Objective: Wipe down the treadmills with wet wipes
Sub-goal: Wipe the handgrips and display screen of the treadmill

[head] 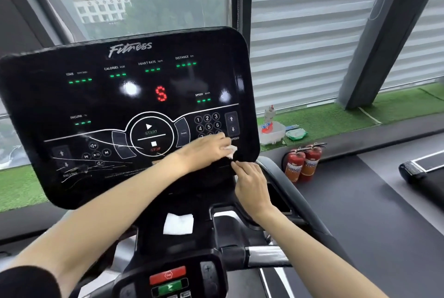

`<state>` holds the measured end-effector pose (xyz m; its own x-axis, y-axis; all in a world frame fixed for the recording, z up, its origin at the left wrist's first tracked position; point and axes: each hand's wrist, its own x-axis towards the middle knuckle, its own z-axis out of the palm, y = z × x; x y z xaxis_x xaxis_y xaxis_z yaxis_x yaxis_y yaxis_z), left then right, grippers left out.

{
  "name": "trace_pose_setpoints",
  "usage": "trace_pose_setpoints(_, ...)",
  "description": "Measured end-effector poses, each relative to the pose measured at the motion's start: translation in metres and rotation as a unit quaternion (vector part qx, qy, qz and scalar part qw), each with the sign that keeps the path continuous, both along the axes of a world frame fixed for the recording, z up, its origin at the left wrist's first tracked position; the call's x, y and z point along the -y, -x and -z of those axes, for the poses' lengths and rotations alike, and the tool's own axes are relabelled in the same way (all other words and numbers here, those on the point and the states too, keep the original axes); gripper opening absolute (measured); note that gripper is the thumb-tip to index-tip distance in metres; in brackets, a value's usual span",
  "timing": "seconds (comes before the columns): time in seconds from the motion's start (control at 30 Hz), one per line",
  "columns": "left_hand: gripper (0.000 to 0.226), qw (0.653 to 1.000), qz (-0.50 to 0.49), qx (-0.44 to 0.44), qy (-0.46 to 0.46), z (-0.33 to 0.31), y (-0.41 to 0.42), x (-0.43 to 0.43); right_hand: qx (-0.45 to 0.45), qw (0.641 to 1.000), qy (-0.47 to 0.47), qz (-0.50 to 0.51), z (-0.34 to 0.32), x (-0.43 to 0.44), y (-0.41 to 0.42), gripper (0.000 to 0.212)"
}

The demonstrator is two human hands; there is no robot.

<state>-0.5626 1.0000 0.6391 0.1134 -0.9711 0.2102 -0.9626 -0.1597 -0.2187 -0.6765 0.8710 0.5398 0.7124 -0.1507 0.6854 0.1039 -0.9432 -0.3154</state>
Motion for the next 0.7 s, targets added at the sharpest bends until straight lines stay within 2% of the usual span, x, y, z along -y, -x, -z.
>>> trace_pose_setpoints(0.13, 0.067, 0.993, -0.088, -0.020, 0.081, -0.004, 0.005, 0.024, -0.017, 1.000, -0.013, 0.002, 0.000, 0.000, 0.001, 0.043)
trace_pose_setpoints(0.17, 0.063, 0.993, -0.094, -0.032, 0.065, 0.000, 0.012, 0.034, -0.017, 1.000, -0.007, 0.001, -0.001, -0.001, 0.002, 0.039)
trace_pose_setpoints(0.23, 0.041, 0.991, -0.100, -0.089, -0.004, 0.006, 0.025, 0.045, -0.010, 1.000, 0.007, -0.007, -0.002, -0.001, 0.004, 0.032)
trace_pose_setpoints(0.3, 0.023, 0.989, -0.096, -0.112, -0.019, 0.010, 0.027, 0.037, -0.009, 1.000, 0.016, -0.013, -0.003, -0.001, 0.004, 0.031)
trace_pose_setpoints(0.43, 0.060, 0.998, -0.043, -0.044, -0.030, 0.007, 0.007, -0.011, 0.002, 1.000, 0.029, 0.000, -0.001, -0.001, 0.001, 0.037)
trace_pose_setpoints(0.5, 0.062, 0.998, -0.068, -0.010, 0.012, 0.003, -0.003, -0.033, 0.005, 0.999, 0.033, 0.005, -0.002, -0.001, -0.001, 0.037)
trace_pose_setpoints(0.57, 0.061, 0.986, -0.133, -0.031, 0.096, 0.005, -0.006, -0.045, -0.004, 1.000, 0.024, 0.010, -0.004, -0.002, -0.002, 0.035)
trace_pose_setpoints(0.6, 0.061, 0.983, -0.142, -0.037, 0.110, 0.007, -0.003, -0.046, -0.009, 1.000, 0.019, 0.011, -0.005, -0.003, -0.003, 0.035)
trace_pose_setpoints(0.7, 0.058, 0.998, -0.063, 0.004, -0.002, 0.017, 0.008, -0.044, -0.016, 0.999, 0.036, -0.008, -0.009, -0.009, -0.004, 0.041)
